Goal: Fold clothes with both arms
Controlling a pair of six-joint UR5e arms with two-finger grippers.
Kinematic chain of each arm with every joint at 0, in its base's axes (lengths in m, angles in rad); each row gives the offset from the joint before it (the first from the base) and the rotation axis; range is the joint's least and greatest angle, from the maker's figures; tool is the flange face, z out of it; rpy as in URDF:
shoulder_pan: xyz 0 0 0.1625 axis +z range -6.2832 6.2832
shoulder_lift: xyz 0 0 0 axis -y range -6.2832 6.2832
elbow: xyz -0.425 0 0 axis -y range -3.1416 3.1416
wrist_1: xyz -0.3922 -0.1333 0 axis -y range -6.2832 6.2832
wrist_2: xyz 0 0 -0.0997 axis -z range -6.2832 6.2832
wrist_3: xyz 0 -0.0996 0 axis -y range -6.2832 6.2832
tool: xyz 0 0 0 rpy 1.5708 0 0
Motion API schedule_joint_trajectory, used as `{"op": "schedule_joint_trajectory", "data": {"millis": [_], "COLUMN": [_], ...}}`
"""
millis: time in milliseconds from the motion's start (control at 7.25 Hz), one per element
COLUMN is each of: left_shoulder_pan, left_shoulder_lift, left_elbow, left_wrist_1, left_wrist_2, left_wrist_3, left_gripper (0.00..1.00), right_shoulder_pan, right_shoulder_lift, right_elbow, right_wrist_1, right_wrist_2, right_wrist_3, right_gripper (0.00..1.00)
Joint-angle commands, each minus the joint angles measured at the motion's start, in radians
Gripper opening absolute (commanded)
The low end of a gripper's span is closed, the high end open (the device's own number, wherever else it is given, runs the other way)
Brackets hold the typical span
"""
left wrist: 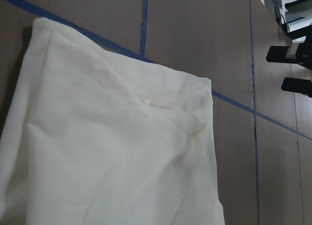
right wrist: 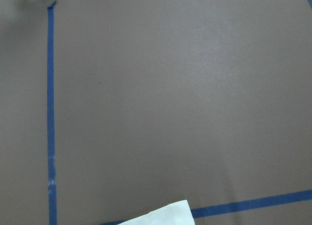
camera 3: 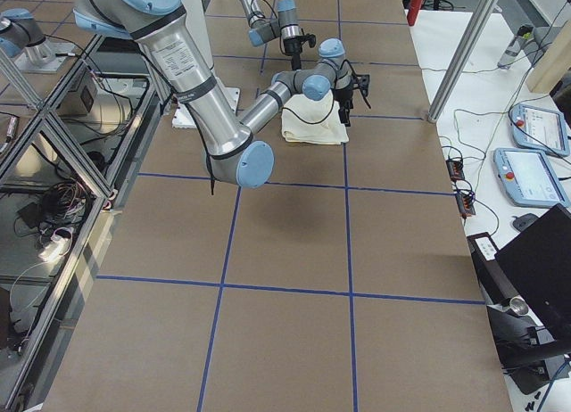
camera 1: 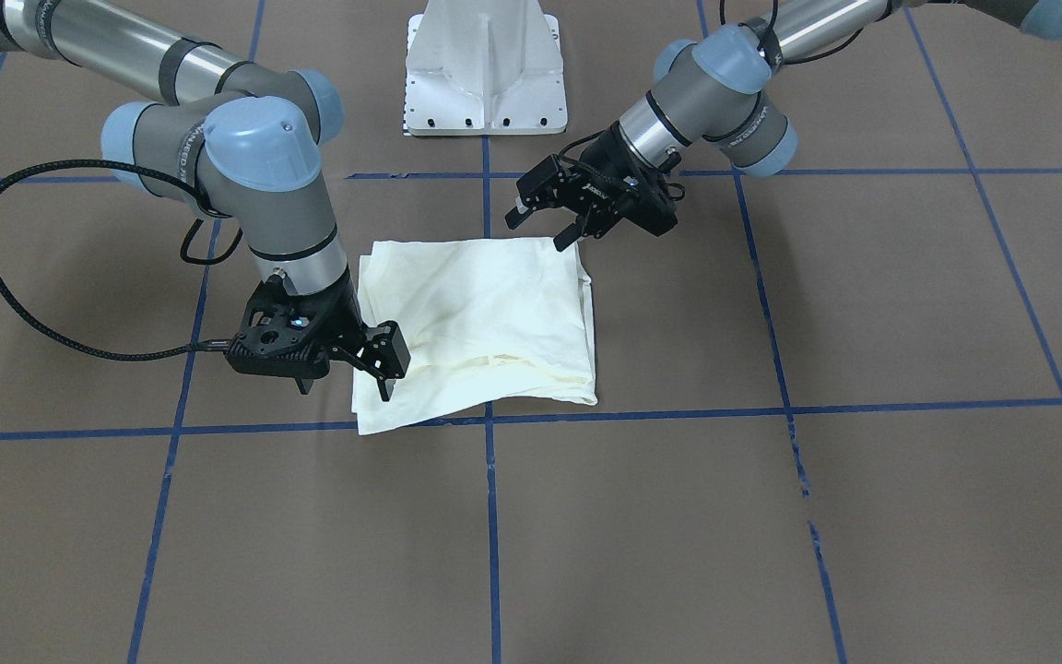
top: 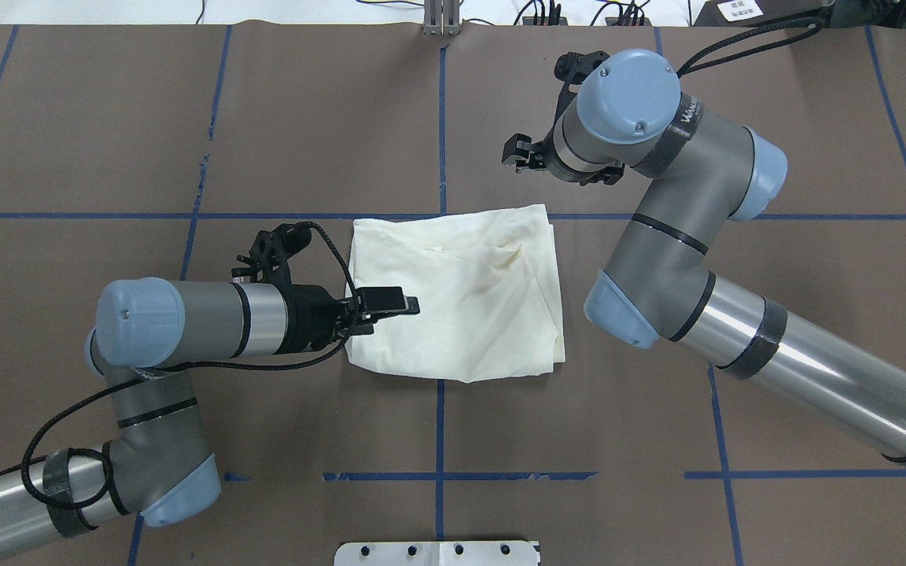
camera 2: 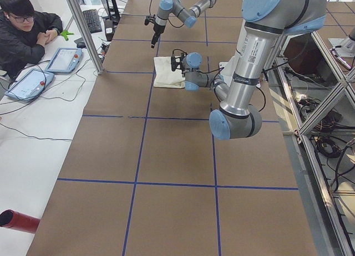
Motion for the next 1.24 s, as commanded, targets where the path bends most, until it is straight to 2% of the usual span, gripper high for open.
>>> {"op": "schedule_joint_trajectory", "data": {"millis": [0,551,965,1103], "left_shoulder_pan": [0.020,0.045,0.048,0.039], "left_shoulder_lift": [0.001,0.007,0.001,0.003], "left_elbow": [0.051,0.117,0.099,0.061], "left_wrist_1": [0.000,-0.005,-0.005,0.007], "left_wrist_2": [0.036,0.062,0.057,0.050], "left_wrist_3": [-0.003,-0.001,0.000,0.011], "left_gripper": [0.99,0.99,0.99,0.99], "right_shoulder_pan": [0.000,0.000,0.000,0.005], "right_shoulder_lift": [0.001,0.001,0.000,0.001], "right_elbow": [0.000,0.000,0.000,0.002], "right_wrist_1": [0.000,0.000,0.000,-0.001], "right_wrist_2": [-0.001,0.000,0.000,0.006], "right_wrist_3": [0.000,0.000,-0.002,-0.008], "right_gripper": [1.00,1.00,1.00,1.00]}}
